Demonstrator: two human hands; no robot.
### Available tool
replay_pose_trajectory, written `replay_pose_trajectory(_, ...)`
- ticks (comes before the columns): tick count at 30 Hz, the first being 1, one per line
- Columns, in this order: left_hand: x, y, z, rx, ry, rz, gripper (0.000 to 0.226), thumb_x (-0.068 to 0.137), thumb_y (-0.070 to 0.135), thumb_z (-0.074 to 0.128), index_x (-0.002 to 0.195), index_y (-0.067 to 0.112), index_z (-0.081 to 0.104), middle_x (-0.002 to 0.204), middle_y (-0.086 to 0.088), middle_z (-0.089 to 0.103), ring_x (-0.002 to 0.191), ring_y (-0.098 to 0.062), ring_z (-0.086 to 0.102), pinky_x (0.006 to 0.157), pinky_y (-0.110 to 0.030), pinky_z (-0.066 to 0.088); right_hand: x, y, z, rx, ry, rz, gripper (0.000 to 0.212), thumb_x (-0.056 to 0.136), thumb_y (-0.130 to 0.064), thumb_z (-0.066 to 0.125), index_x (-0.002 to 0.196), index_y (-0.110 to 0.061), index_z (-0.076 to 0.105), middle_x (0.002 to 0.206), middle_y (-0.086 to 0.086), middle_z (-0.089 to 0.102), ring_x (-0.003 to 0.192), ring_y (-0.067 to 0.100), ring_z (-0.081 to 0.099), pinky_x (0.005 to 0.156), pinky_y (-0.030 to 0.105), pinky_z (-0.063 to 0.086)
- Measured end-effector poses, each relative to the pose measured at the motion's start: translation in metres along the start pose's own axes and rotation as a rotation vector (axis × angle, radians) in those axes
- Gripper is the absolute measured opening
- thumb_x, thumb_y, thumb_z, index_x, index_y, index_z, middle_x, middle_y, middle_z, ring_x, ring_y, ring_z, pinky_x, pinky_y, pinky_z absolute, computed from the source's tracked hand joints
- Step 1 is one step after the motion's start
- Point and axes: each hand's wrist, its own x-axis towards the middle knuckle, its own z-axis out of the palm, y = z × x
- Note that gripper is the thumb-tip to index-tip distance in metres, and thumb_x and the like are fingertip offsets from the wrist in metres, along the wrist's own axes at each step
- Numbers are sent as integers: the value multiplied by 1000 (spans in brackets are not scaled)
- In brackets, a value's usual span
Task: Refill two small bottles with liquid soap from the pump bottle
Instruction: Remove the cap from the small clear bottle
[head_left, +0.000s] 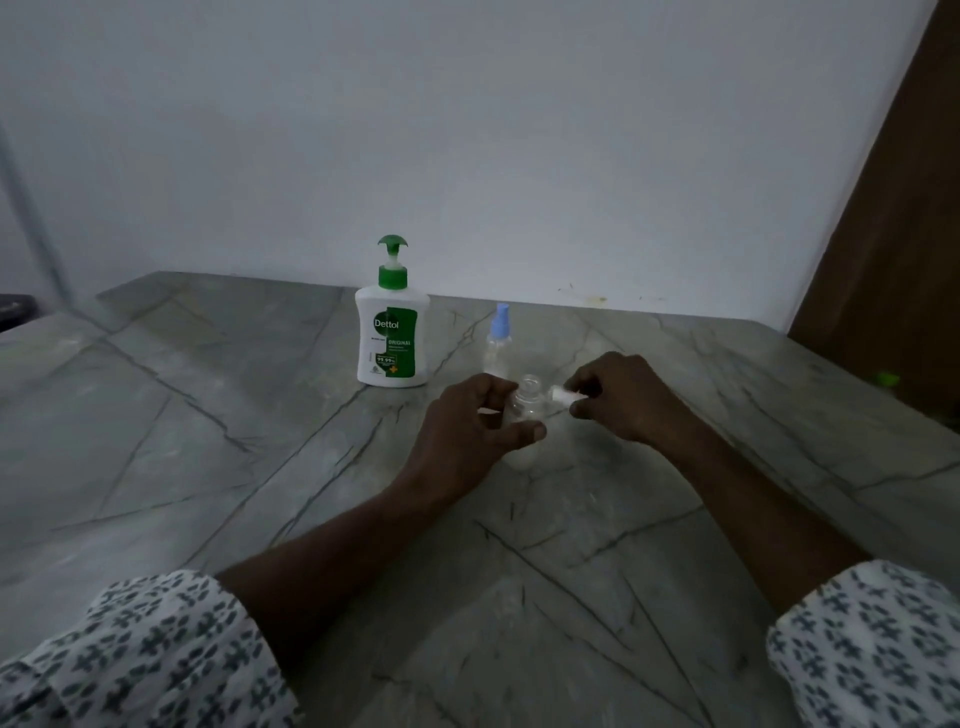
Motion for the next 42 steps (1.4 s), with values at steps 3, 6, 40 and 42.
replay_pose_trajectory(3, 0, 0, 0, 16, 5, 9, 43, 71, 33, 84, 108, 29, 63, 103, 11, 70, 91, -3, 68, 85, -33, 58, 1, 7, 7, -113, -69, -89, 34, 80, -15, 74, 113, -18, 72, 115, 5, 71, 101, 22, 66, 86, 36, 53)
replay_pose_trajectory(6, -1, -1, 0, 13, 4, 12, 45, 72, 32, 84, 111, 25, 64, 105, 9, 71, 93, -5, 68, 86, -35, 58, -2, 11, 10, -74, -99, -118, 39, 78, -13, 75, 117, -17, 69, 120, 4, 68, 105, 20, 63, 89, 36, 52)
replay_pose_trajectory(40, -4, 7, -14, -242, 296, 11, 21, 87, 25, 51, 97, 18, 68, 90, -4, 70, 85, -20, 67, 77, -32, 55, -4, 31, 13, 165, 58, -161, 53, 81, -17, 75, 131, -12, 58, 126, 3, 63, 111, 19, 61, 89, 22, 44)
replay_pose_trajectory(42, 5, 9, -23, -148, 465, -17, 19, 88, 10, 57, 101, 14, 69, 86, 0, 69, 78, -17, 66, 70, -27, 55, -5, 30, 14, 208, 158, -202, 49, 78, -9, 74, 125, -12, 62, 122, 4, 65, 110, 19, 62, 88, 19, 41)
